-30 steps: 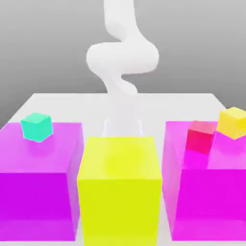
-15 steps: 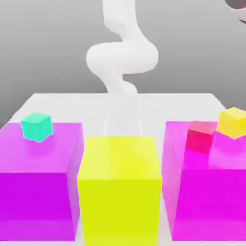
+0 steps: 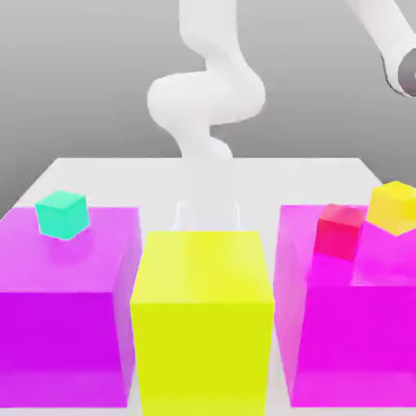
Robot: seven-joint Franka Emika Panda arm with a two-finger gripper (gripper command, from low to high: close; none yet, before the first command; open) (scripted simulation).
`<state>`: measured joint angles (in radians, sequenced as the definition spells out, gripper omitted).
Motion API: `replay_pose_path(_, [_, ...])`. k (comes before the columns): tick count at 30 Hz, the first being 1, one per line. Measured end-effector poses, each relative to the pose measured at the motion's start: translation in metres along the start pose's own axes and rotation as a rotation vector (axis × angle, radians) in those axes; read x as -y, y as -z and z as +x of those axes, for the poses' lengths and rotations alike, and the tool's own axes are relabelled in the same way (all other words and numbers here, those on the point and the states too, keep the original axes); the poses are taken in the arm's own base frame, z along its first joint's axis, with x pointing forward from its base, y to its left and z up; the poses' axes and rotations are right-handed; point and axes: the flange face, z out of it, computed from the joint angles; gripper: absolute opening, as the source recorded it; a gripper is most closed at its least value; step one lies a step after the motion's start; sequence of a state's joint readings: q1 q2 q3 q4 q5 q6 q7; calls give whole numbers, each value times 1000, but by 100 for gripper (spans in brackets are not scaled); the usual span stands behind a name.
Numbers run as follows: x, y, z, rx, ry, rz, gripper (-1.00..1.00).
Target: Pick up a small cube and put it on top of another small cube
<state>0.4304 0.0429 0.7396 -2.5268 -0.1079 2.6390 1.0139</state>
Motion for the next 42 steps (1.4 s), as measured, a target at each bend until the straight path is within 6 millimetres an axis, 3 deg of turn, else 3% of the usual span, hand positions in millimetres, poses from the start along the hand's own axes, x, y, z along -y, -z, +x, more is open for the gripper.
replay_pose_path(3, [-47,-47,-17,94,-259,-40,0])
replay_pose_path(6, [-92,-80,-39,157,-504,-93,0])
replay_pose_path(12, [-144,-68,-6,56,-860,-84,0])
replay_pose_path(17, [-143,-81,-3,28,-883,-70,0])
replay_pose_path(24, [-146,-122,-8,35,-883,-75,0])
replay_pose_path(25, [-147,-128,-10,38,-884,-77,-100])
replay_pose_path(31, [-148,-131,-10,40,-885,-75,-100])
replay_pose_path(42, [-142,-75,-5,30,-879,-70,-100])
